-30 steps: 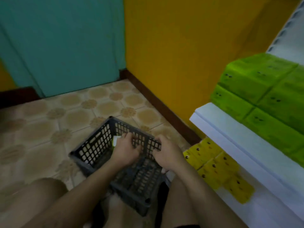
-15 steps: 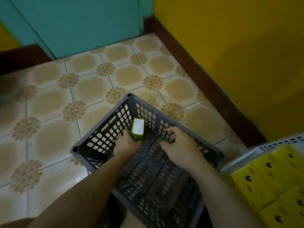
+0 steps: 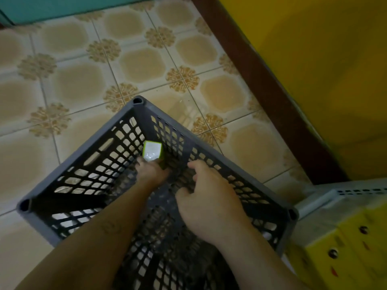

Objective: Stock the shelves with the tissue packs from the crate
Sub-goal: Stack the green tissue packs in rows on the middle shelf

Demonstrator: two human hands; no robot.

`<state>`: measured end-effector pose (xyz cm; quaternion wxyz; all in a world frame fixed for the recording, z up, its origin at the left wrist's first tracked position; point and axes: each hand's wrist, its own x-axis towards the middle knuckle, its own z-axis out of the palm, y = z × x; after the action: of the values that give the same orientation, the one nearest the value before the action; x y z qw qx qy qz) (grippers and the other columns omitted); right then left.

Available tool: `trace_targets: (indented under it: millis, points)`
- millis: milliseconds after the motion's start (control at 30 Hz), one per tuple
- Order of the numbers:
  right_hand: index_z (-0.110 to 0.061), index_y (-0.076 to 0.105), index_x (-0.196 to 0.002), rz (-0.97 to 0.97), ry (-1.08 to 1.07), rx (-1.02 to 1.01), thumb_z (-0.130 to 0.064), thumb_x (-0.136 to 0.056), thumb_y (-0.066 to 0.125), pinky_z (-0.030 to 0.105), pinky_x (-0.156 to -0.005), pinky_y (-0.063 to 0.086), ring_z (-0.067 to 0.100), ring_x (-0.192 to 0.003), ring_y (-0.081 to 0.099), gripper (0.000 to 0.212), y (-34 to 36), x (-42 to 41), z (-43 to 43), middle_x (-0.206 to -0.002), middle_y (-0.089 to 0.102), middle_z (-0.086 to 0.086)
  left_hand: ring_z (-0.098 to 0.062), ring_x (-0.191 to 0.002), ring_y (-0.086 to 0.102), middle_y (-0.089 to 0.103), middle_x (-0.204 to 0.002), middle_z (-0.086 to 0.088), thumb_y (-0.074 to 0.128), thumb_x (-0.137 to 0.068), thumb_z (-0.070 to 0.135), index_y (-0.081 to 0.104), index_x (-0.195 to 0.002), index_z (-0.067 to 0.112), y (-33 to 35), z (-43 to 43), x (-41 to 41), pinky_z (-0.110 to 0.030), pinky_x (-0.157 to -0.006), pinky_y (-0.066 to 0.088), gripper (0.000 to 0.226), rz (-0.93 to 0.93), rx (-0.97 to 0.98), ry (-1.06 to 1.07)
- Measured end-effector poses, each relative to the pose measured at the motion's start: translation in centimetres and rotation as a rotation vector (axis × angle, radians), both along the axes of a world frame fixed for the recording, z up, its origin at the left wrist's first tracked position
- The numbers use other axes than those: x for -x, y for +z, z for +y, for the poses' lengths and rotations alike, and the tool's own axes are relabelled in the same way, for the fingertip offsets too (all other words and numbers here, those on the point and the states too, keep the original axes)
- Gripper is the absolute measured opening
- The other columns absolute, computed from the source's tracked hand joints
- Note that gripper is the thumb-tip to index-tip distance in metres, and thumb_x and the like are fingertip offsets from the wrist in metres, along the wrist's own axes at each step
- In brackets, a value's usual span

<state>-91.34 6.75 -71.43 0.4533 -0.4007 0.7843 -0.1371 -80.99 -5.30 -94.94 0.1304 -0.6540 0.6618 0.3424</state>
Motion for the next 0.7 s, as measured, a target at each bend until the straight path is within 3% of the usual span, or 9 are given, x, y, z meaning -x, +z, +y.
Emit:
trace_targets:
  millis: [100,200,300,400,500,600,633,700]
  points:
    - [-0.030,0.034,-0.142,-0.019,-0.024,-0.024,-0.031,-0.094,0.053,0.037,-0.097,0.044,0.017,-0.118,0.049,0.052,0.4,0.3,0.3,-0.133,0.047,-0.004,-0.042,-0.122,0.041,0.027,-0.137,-0.018,0.060,-0.088,0.043,0.058,-0.123,0.038,2.2,0.4,-2.1,-0.044,-0.107,0.039,0.035,0.120,-0.011,0.141]
    - [-0.029,0.039,-0.139,-0.098,-0.092,-0.055,-0.030,-0.094,0.052,0.031,-0.082,0.044,0.007,-0.090,0.052,0.047,1.5,0.4,0.7,-0.108,0.050,-0.009,-0.037,-0.109,0.052,0.037,-0.128,-0.014,0.060,-0.091,0.041,0.061,-0.091,0.046,6.7,2.3,-3.9,-0.042,-0.102,0.045,0.005,0.289,0.034,0.206]
    - [-0.026,0.043,-0.138,-0.169,-0.201,-0.065,-0.032,-0.094,0.053,0.034,-0.087,0.049,0.006,-0.085,0.054,0.045,2.7,0.2,2.0,-0.099,0.051,-0.013,-0.027,-0.098,0.056,0.041,-0.119,-0.010,0.059,-0.094,0.029,0.061,-0.081,0.046,12.2,5.5,-4.7,-0.030,-0.096,0.048,0.022,0.476,0.111,0.156]
    - [-0.026,0.047,-0.133,-0.351,-0.378,-0.036,-0.040,-0.095,0.055,0.043,-0.094,0.052,0.015,-0.100,0.060,0.041,5.2,-0.7,4.2,-0.106,0.056,-0.010,-0.025,-0.108,0.051,0.038,-0.116,-0.004,0.060,-0.092,0.012,0.062,-0.084,0.050,18.3,9.7,-5.2,-0.026,-0.096,0.045,0.039,0.646,0.269,-0.001]
    - [-0.030,0.051,-0.125,-0.545,-0.538,0.062,-0.049,-0.094,0.053,0.043,-0.089,0.054,0.021,-0.105,0.062,0.036,8.7,-1.5,7.2,-0.117,0.059,0.000,-0.008,-0.117,0.041,0.035,-0.127,0.004,0.054,-0.094,0.008,0.054,-0.113,0.057,24.5,14.5,-5.6,-0.021,-0.098,0.040,0.054,0.786,0.393,-0.222]
    - [-0.030,0.057,-0.105,-0.540,-0.720,0.175,-0.047,-0.093,0.055,0.040,-0.079,0.058,0.022,-0.096,0.063,0.021,11.7,-1.7,11.1,-0.110,0.059,0.005,0.020,-0.111,0.041,0.036,-0.132,0.021,0.049,-0.100,0.015,0.033,-0.139,0.056,30.0,18.9,-6.5,-0.003,-0.085,0.040,0.059,1.032,0.302,0.003]
    - [-0.028,0.058,-0.105,-0.474,-0.724,0.219,-0.044,-0.092,0.058,0.037,-0.074,0.057,0.020,-0.092,0.062,0.021,12.4,-1.7,12.4,-0.108,0.060,0.004,0.022,-0.109,0.043,0.037,-0.134,0.024,0.051,-0.099,0.014,0.028,-0.143,0.051,31.3,20.0,-7.0,-0.003,-0.082,0.042,0.062,1.106,0.261,0.072]
    - [-0.027,0.059,-0.112,-0.310,-0.615,0.277,-0.041,-0.088,0.066,0.035,-0.074,0.051,0.018,-0.098,0.060,0.029,13.8,-2.0,15.1,-0.113,0.060,0.000,0.007,-0.101,0.057,0.047,-0.129,0.013,0.055,-0.097,0.013,0.025,-0.146,0.046,33.8,21.5,-8.1,-0.011,-0.076,0.050,0.067,1.187,0.174,0.153]
